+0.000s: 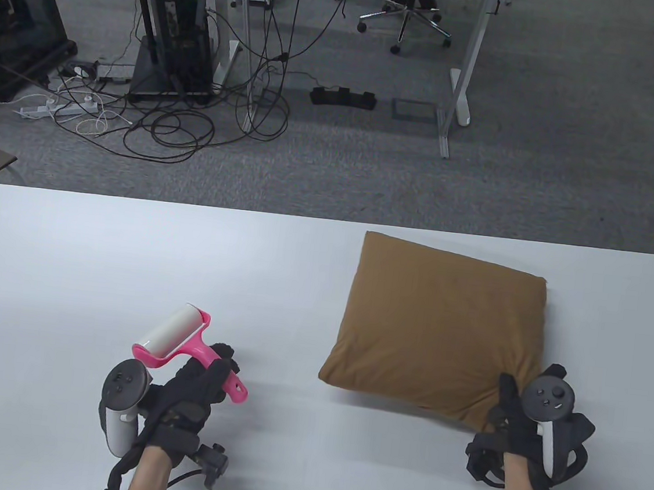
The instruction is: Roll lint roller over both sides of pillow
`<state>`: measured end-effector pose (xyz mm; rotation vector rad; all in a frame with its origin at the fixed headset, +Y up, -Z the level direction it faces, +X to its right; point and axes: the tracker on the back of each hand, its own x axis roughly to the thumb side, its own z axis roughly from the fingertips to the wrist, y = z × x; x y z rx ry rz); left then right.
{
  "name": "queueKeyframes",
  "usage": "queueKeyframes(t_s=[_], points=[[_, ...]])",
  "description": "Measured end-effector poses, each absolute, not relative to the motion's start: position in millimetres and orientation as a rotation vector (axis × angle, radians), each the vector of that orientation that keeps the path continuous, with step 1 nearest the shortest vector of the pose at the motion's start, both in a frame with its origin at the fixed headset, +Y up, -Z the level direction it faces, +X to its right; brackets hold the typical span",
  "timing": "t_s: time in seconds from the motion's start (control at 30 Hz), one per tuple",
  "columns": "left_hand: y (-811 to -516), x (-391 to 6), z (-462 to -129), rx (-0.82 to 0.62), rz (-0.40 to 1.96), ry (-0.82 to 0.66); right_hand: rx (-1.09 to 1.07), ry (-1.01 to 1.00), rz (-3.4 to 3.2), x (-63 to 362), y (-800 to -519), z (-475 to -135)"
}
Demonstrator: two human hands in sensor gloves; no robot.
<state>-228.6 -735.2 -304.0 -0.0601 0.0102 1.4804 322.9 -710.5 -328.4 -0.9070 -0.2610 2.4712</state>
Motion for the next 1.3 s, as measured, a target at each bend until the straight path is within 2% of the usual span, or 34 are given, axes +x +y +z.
queueKeyframes(t_s=[0.23, 0.33, 0.43, 0.53, 0.57, 0.7, 0.83, 0.93, 1.07, 1.2, 1.3], points=[[-742, -235, -307, -0.137, 1.513, 0.054, -1.013, -0.174, 2.427, 343, -723, -328], [-745, -238, -309, -0.202, 1.437, 0.078, -0.972, -0.270, 2.458, 331, -716, -328], [-750, -244, -313, -0.198, 1.373, 0.125, -0.816, -0.362, 2.550, 304, -702, -327], [-761, -249, -318, -0.254, 1.357, 0.141, -0.528, -0.456, 2.689, 256, -689, -319], [-765, -251, -320, -0.277, 1.352, 0.153, -0.373, -0.480, 2.749, 229, -684, -311], [-776, -258, -325, -0.376, 1.330, 0.159, 0.057, -0.415, 2.771, 156, -683, -291], [-778, -265, -326, -0.470, 1.303, 0.161, 0.225, -0.335, 2.815, 126, -696, -283], [-776, -276, -323, -0.390, 1.262, 0.286, 0.256, -0.235, 2.858, 120, -711, -285], [-771, -297, -315, -0.194, 1.191, 0.484, 0.280, -0.158, 2.866, 116, -719, -286], [-761, -311, -310, -0.027, 0.971, 0.572, 0.292, -0.146, 2.868, 114, -721, -286], [-758, -315, -312, 0.032, 0.833, 0.587, 0.306, -0.141, 2.871, 114, -723, -286]])
